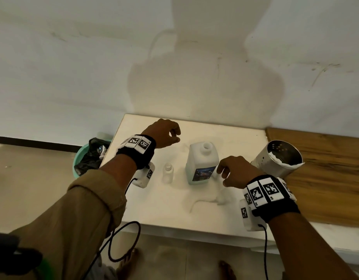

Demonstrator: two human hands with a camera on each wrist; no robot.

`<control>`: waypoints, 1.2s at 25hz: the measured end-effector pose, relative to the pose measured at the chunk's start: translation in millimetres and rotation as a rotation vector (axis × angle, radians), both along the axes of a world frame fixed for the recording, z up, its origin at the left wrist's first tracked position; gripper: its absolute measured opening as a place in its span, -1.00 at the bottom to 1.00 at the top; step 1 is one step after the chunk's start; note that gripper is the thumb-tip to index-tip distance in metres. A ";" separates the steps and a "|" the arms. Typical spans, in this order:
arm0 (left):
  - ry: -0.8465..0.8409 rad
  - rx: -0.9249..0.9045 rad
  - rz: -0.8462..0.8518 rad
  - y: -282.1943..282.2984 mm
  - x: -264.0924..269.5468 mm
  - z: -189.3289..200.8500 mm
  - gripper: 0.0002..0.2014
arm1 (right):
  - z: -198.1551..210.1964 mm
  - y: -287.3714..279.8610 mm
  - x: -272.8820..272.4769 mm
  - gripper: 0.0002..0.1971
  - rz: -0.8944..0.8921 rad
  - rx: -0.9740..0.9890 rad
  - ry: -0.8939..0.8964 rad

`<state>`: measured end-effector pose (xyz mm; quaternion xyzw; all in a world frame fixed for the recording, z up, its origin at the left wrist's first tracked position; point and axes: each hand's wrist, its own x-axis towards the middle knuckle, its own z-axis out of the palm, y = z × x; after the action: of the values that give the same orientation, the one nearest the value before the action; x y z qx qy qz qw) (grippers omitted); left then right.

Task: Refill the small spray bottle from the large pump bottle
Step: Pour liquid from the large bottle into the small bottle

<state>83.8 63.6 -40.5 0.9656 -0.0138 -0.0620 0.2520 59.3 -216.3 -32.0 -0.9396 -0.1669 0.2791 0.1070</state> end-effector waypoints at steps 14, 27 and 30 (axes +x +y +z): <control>0.032 0.187 -0.127 -28.0 21.3 -29.9 -0.74 | 15.1 -6.6 6.4 -0.68 -0.059 0.055 0.005; -0.049 0.177 -0.031 -18.1 17.9 -9.0 -0.88 | 23.8 -3.9 9.0 -0.74 -0.067 0.064 -0.055; -0.108 0.099 0.037 -3.9 7.7 12.6 -0.90 | 33.9 -1.7 9.5 -0.75 -0.058 0.091 -0.094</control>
<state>91.5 59.7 -27.9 0.9790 -0.0063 -0.0058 0.2037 68.8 -218.0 1.9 -0.9502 -0.1572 0.2236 0.1499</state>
